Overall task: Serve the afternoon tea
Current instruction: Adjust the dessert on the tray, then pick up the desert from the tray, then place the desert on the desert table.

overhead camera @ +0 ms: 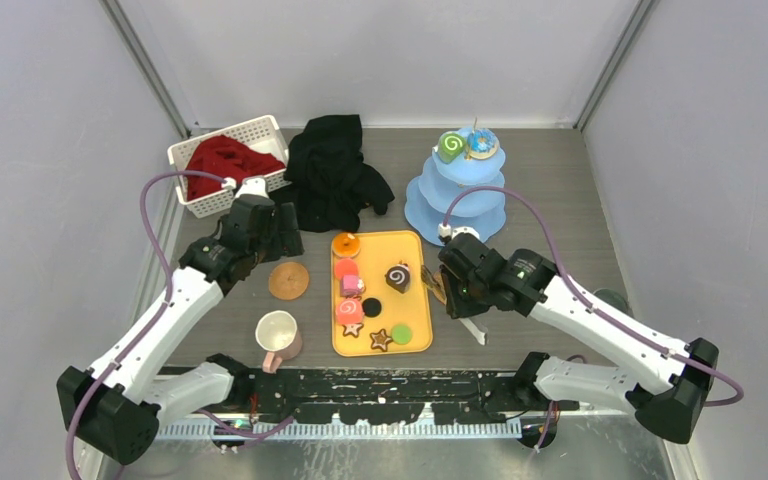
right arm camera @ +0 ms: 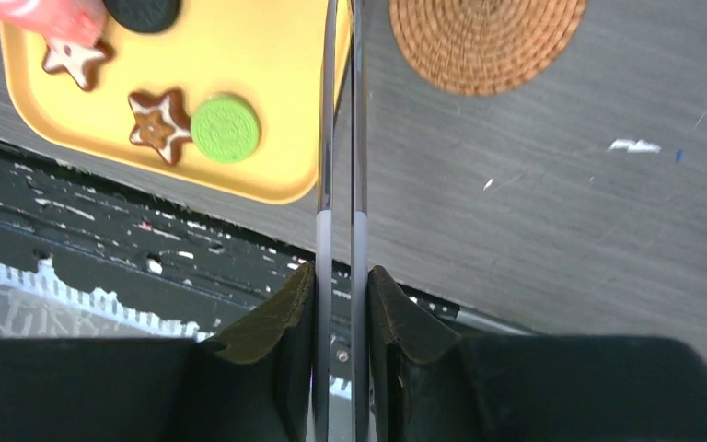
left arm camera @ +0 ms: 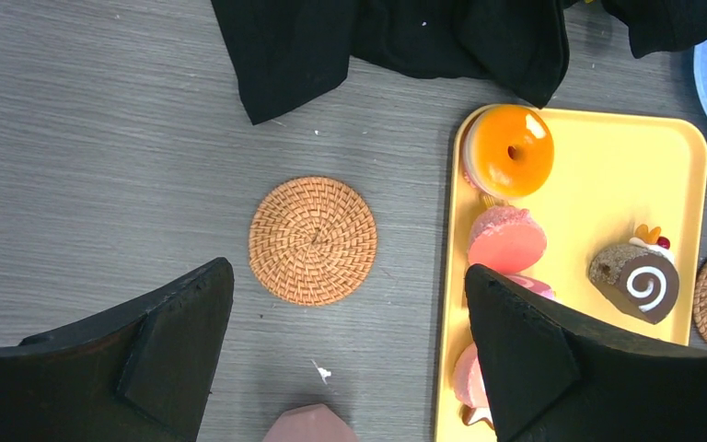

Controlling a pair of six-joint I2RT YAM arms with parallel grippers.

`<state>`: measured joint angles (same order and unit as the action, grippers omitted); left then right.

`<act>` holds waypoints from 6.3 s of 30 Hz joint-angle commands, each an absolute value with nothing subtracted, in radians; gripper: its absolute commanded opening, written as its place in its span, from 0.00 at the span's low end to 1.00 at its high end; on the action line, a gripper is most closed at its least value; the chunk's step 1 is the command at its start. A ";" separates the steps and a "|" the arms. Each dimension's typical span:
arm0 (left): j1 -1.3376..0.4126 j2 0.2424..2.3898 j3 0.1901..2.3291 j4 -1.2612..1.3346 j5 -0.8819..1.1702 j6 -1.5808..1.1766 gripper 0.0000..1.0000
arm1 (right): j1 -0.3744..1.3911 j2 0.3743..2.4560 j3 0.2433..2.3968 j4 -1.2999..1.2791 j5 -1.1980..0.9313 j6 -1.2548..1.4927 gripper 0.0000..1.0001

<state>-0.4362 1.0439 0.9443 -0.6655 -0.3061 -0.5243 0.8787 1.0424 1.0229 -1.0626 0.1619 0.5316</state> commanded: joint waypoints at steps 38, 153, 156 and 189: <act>-0.431 1.026 0.963 -0.612 -0.317 -0.540 0.95 | 0.903 1.151 0.950 -0.781 0.076 0.443 0.46; -0.431 0.991 1.015 -0.624 -0.333 -0.506 0.96 | 0.599 1.072 1.434 -1.031 0.425 0.208 0.07; -0.431 0.991 1.014 -0.624 -0.333 -0.506 0.96 | 0.593 1.084 1.425 -1.023 0.411 0.206 0.09; -0.431 0.990 0.988 -0.614 -0.330 -0.503 0.96 | 0.556 1.065 1.460 -1.058 0.380 0.206 0.40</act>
